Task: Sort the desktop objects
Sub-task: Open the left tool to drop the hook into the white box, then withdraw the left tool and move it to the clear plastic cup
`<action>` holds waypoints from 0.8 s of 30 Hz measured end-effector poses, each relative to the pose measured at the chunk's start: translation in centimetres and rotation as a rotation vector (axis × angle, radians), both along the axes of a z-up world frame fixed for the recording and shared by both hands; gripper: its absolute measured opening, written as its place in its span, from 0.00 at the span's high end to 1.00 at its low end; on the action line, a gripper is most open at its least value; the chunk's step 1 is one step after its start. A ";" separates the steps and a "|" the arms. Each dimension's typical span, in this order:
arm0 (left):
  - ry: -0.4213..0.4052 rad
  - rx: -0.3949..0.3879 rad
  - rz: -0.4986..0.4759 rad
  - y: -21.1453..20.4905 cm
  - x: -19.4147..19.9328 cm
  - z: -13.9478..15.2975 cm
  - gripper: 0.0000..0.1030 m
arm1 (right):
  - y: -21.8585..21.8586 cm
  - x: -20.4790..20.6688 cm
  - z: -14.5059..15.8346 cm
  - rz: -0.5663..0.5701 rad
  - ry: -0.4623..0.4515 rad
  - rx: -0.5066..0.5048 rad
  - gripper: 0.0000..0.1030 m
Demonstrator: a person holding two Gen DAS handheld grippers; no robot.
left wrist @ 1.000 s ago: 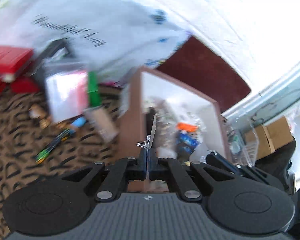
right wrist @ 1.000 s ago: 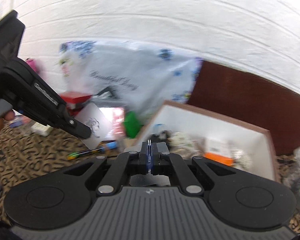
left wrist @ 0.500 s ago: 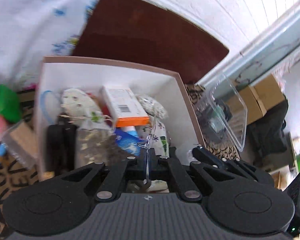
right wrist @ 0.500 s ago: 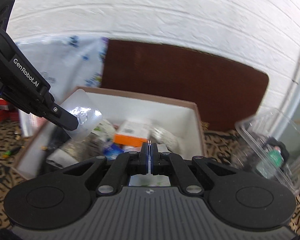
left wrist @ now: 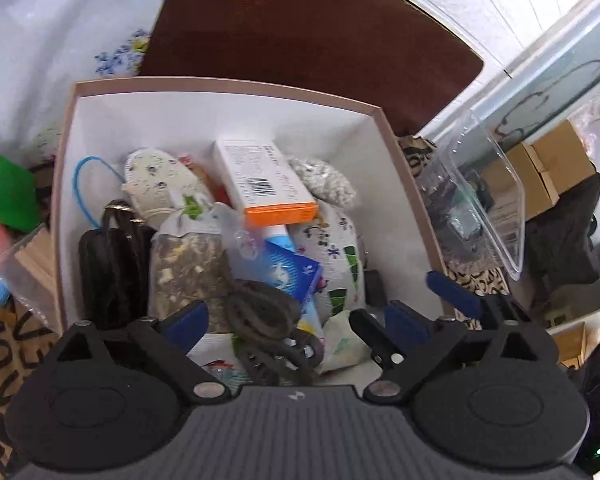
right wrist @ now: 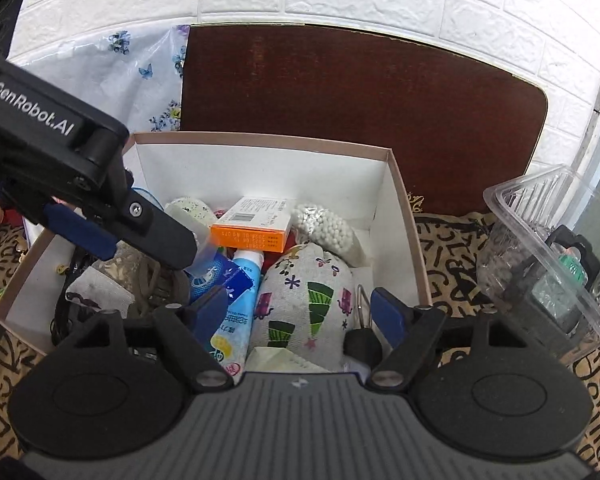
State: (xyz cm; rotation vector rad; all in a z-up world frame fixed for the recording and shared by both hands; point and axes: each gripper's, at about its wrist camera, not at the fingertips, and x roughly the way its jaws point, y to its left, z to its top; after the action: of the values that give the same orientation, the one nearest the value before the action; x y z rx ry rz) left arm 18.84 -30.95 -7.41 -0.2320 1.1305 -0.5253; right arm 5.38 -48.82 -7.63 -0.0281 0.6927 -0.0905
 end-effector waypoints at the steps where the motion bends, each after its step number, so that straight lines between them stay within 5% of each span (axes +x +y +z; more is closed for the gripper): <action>1: 0.001 0.004 0.006 0.2 0.0 0.0 0.04 | 0.2 0.0 0.0 -0.003 -0.001 0.003 0.19; 24: -0.126 0.041 0.115 6.7 -5.6 3.3 0.00 | 6.7 -1.7 3.6 0.131 -0.033 -0.021 0.10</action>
State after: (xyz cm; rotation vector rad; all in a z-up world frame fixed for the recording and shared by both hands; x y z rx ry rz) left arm 13.22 -24.24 -4.14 -0.2241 0.9980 -0.4091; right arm 3.70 -42.11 -3.99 -0.0919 0.6556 0.0277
